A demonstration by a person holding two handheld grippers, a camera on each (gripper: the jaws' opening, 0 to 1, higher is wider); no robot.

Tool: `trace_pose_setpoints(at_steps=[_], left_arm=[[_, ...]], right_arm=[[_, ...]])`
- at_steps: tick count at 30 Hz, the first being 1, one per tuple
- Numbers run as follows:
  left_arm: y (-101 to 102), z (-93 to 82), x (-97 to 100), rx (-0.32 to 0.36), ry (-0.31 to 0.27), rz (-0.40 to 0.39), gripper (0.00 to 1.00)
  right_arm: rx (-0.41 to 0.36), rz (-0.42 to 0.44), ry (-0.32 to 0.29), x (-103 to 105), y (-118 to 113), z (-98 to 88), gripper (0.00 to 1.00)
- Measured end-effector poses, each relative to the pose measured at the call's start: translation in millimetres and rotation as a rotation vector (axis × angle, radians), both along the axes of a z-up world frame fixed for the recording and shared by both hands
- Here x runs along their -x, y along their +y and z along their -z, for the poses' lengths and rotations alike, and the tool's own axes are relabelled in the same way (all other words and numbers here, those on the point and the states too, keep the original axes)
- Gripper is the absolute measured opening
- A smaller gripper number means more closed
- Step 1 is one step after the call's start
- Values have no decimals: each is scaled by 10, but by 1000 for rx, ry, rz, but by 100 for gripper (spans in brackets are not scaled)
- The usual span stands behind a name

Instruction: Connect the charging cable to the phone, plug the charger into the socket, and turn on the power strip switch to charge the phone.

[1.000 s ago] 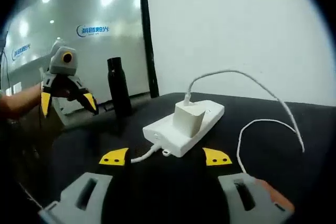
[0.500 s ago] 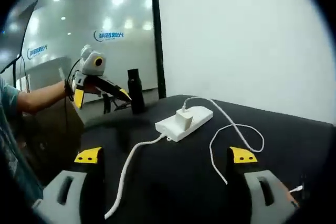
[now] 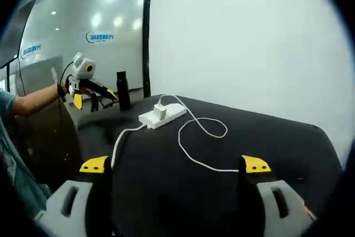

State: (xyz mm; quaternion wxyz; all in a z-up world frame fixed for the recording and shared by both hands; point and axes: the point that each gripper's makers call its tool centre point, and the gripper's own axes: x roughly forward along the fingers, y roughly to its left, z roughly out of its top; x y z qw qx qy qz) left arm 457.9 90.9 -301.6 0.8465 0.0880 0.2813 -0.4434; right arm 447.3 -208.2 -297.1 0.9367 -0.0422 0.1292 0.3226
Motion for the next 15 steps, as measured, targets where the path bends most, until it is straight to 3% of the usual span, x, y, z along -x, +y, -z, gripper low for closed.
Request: trace_pose_setpoints(at_steps=[15], left_arm=[[-59,39,174,31,-7,-8,96]], right_arm=[[31,112,9,373,-944,-4,92]])
